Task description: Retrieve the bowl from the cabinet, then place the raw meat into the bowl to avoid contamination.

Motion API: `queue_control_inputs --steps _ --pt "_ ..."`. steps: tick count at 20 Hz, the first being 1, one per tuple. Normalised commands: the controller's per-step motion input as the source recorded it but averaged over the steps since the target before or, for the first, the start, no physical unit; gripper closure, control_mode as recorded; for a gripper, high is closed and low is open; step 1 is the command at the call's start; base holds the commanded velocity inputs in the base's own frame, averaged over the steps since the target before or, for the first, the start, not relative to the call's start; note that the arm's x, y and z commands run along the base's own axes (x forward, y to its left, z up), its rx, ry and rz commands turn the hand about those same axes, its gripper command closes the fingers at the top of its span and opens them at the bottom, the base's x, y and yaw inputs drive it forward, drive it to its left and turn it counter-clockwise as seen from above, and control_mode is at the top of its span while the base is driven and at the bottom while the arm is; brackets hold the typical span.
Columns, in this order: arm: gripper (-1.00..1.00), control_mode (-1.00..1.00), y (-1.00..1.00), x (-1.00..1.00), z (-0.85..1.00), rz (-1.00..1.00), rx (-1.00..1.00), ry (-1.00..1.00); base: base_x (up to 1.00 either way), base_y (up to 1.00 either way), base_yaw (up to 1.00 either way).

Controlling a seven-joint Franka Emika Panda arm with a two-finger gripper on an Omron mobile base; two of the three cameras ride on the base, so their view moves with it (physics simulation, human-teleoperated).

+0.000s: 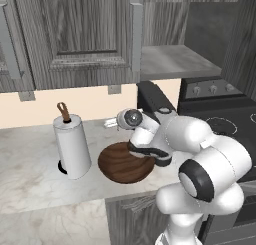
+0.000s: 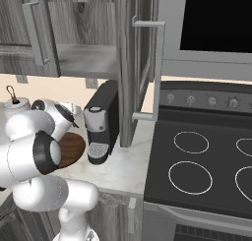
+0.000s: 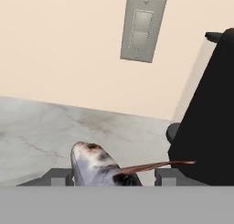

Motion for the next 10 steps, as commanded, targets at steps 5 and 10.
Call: queue_control_inputs --steps 5,10 --pt "1.00 -1.00 0.15 -0.35 0.40 0.02 -0.06 0.03 0.00 0.00 0.00" --pt "1.00 -1.00 0.14 -0.39 0.29 0.02 -0.07 0.09 0.00 0.00 0.00"
